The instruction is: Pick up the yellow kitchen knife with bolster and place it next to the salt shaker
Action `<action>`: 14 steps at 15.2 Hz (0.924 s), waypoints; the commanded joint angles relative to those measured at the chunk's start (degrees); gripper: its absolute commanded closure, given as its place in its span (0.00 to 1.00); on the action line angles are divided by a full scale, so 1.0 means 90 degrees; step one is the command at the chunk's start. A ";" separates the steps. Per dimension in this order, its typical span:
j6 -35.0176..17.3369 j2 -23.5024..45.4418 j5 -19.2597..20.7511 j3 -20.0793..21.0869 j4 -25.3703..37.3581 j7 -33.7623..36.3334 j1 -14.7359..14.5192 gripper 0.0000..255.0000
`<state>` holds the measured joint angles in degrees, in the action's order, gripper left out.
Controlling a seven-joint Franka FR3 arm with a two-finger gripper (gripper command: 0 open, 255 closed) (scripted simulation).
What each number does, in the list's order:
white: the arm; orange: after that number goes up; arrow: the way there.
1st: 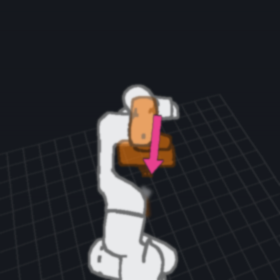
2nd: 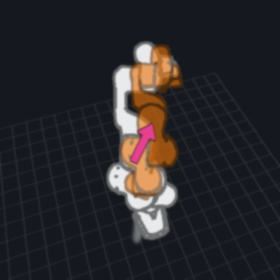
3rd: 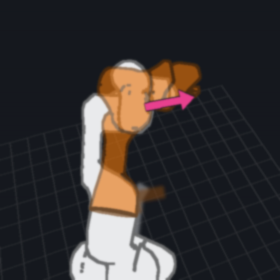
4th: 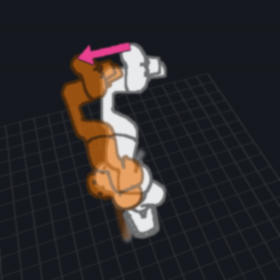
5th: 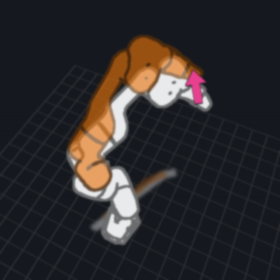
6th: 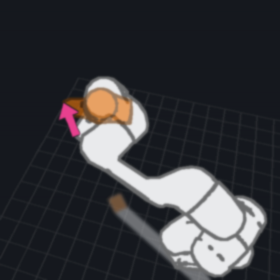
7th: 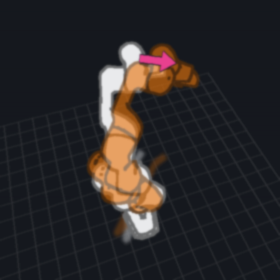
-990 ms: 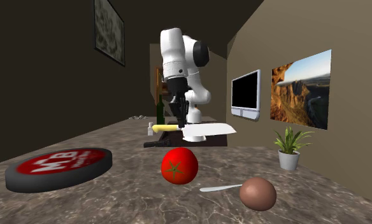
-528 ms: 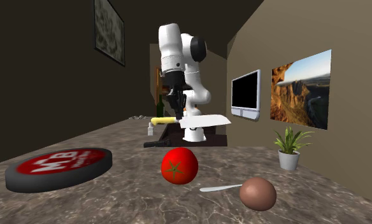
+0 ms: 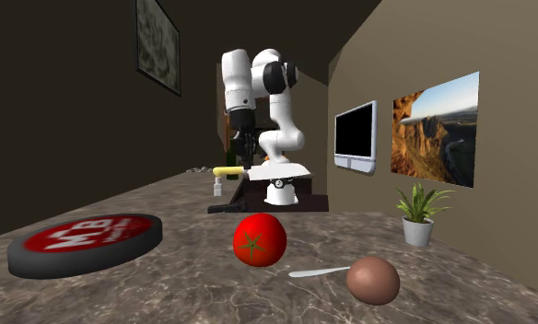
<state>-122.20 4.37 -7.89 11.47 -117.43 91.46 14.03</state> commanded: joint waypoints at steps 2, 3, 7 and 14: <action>-0.0090 -0.0579 -0.0151 -0.0150 -0.0711 -0.0433 0.0188 1.00; -0.0105 -0.0763 -0.0189 -0.0206 -0.0925 -0.0568 0.0241 1.00; -0.0114 -0.1475 -0.0283 -0.0472 -0.1714 -0.1106 0.0445 1.00; 0.0025 -0.2617 -0.0183 -0.1063 -0.2846 -0.2026 0.0838 1.00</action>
<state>-122.17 -17.72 -9.83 2.82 -141.58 74.64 20.96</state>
